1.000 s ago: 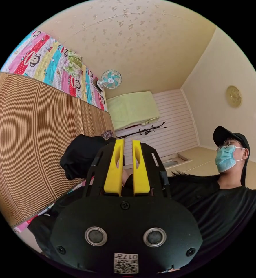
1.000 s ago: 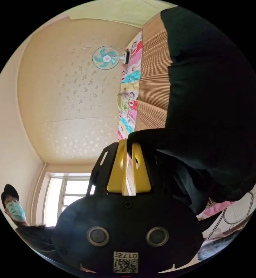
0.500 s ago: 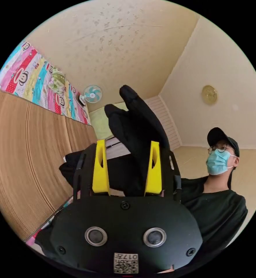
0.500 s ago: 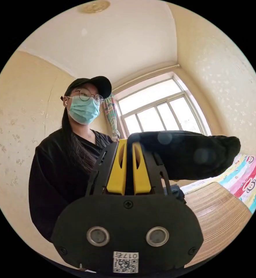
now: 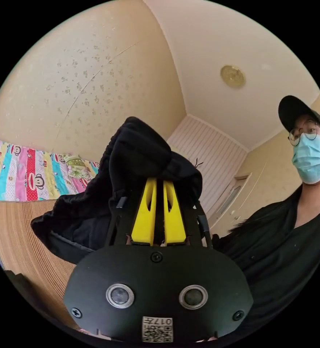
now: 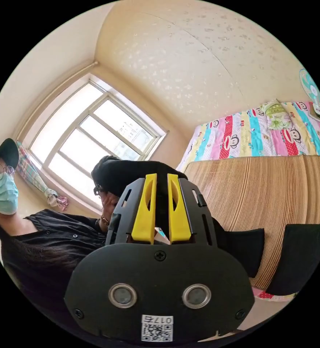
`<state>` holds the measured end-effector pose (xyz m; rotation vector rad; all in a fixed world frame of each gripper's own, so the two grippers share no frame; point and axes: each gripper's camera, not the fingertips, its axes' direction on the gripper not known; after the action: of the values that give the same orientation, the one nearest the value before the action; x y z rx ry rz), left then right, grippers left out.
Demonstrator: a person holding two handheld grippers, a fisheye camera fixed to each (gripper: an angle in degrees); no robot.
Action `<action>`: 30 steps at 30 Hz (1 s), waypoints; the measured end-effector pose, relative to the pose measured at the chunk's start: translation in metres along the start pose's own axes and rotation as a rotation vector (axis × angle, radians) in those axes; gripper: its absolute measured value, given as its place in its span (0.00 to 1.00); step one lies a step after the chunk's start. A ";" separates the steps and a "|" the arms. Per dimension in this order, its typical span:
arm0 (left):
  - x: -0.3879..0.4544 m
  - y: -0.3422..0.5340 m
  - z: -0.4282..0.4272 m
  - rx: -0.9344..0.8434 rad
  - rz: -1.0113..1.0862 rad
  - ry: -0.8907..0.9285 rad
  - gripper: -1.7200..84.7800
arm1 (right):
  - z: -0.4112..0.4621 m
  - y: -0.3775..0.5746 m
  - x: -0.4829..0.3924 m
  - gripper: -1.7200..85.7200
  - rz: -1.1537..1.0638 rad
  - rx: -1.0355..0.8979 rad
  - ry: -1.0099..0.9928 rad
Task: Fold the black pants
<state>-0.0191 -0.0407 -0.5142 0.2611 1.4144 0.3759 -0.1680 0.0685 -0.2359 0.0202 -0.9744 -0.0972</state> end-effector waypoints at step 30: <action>0.082 0.083 0.032 -0.280 0.079 -0.073 0.09 | 0.017 0.128 0.000 0.08 0.235 0.254 -0.384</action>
<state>0.0139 0.0699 -0.5513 0.1008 1.2650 0.6173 -0.1731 0.1964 -0.2186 0.1242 -1.3608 0.2479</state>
